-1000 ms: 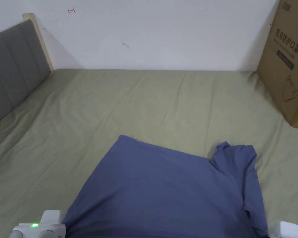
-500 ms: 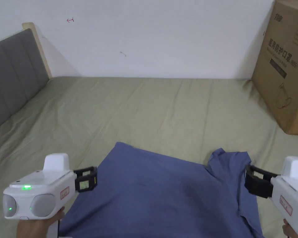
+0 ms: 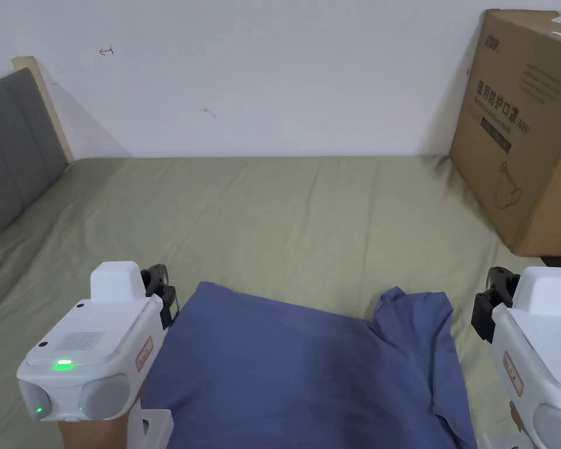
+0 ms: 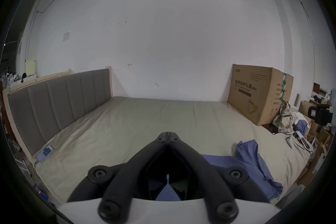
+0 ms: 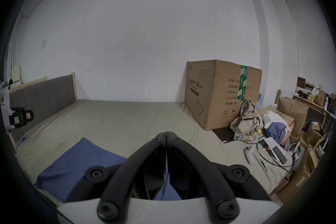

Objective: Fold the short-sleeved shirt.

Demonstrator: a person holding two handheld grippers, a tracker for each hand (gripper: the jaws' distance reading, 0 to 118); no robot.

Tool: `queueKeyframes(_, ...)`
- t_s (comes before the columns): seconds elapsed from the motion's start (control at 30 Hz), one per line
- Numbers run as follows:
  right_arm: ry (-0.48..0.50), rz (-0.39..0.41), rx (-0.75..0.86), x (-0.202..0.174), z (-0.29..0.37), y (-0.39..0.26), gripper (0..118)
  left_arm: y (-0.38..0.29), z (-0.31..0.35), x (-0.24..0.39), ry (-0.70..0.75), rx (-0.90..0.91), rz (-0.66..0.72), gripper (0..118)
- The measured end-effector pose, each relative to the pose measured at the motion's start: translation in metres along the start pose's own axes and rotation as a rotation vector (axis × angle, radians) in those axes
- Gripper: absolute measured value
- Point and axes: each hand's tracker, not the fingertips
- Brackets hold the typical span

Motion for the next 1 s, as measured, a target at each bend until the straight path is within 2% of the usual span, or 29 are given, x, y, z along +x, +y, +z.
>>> queueKeyframes(0.17, 0.001, -0.008, -0.017, 0.004, -0.014, -0.003, 0, -0.004, -0.047, 0.003, -0.008, -0.161, -0.046, 0)
queueKeyframes(0.37, -0.015, -0.008, -0.055, 0.011, -0.050, -0.010, 0, -0.018, -0.154, -0.008, -0.056, -0.349, -0.025, 0)
queueKeyframes(0.5, -0.033, -0.009, -0.101, 0.015, -0.081, -0.020, 0, -0.028, -0.225, -0.009, -0.061, -0.428, -0.101, 0)
queueKeyframes(0.53, 0.079, -0.074, -0.122, 0.012, -0.086, -0.022, 0, -0.030, -0.241, -0.010, -0.057, -0.449, -0.102, 0)
queueKeyframes(0.63, 0.068, -0.075, -0.152, 0.014, -0.108, -0.029, 0, -0.043, -0.290, -0.012, -0.066, -0.512, -0.131, 0)
queueKeyframes(0.67, -0.059, 0.019, -0.154, 0.020, -0.118, -0.034, 0, -0.047, -0.309, -0.012, -0.066, -0.562, -0.148, 8)
queueKeyframes(0.7, -0.043, 0.003, -0.166, 0.019, -0.124, -0.036, 0, -0.051, -0.326, -0.013, -0.068, -0.593, -0.144, 22)
queueKeyframes(0.73, -0.046, 0.001, -0.173, 0.020, -0.130, -0.039, 0, -0.055, -0.341, -0.015, -0.056, -0.627, -0.150, 53)
queueKeyframes(0.77, -0.048, -0.001, -0.181, 0.022, -0.136, -0.042, 0, -0.060, -0.352, -0.016, -0.045, -0.667, -0.144, 77)
queueKeyframes(0.8, 0.051, -0.082, -0.182, 0.018, -0.140, -0.043, 0, -0.066, -0.366, -0.018, -0.036, -0.686, -0.141, 97)
queueKeyframes(0.83, 0.052, -0.083, -0.190, 0.017, -0.144, -0.045, 0, -0.071, -0.377, -0.020, -0.027, -0.713, -0.144, 107)
queueKeyframes(0.97, 0.040, -0.071, -0.226, 0.017, -0.159, -0.056, 0, -0.092, -0.415, -0.023, 0.020, -0.802, -0.165, 105)
queueKeyframes(1.0, 0.037, -0.068, -0.236, 0.017, -0.161, -0.058, 0, -0.098, -0.425, -0.024, 0.025, -0.845, -0.175, 94)
